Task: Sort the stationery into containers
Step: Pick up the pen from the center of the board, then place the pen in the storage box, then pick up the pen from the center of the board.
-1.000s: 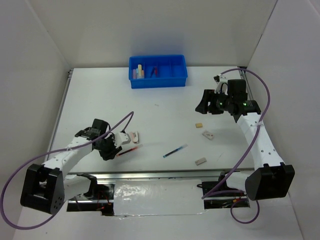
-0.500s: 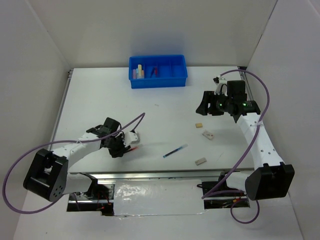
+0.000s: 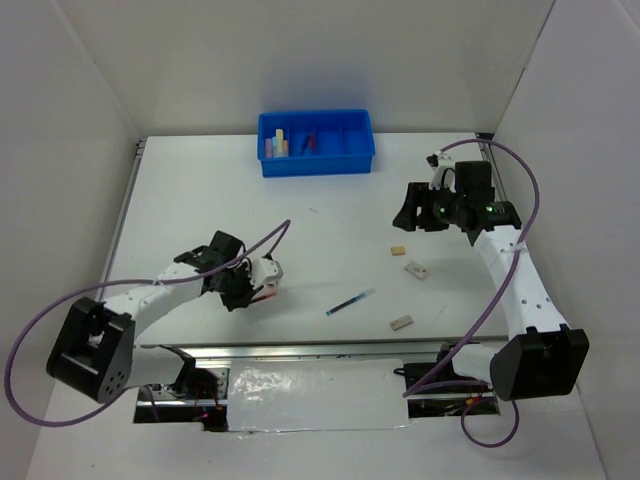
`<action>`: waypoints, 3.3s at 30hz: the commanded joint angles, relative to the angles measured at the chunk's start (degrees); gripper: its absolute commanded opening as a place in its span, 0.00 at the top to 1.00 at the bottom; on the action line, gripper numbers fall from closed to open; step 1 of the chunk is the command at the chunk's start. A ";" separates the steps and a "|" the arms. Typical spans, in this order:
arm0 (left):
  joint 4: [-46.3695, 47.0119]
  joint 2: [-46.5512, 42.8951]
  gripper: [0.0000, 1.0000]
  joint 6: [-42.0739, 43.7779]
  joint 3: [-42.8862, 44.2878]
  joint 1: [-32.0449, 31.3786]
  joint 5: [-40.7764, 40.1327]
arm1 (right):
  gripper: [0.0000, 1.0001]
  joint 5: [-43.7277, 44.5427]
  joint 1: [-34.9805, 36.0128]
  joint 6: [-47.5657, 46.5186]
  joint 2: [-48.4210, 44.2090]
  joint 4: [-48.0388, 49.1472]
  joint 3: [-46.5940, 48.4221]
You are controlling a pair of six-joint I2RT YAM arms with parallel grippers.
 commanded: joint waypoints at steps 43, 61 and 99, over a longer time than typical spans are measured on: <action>39.39 74.03 1.00 -50.00 94.01 3.38 -27.67 | 0.33 -8.08 -6.69 -0.32 11.50 2.81 -0.23; 27.90 42.87 0.57 -47.28 79.02 3.74 -15.90 | 0.33 -8.78 -6.70 2.05 5.53 1.93 1.61; 38.69 12.33 0.49 -48.95 6.20 -36.69 -20.55 | 0.33 -5.62 -8.81 3.63 -4.67 2.37 -5.15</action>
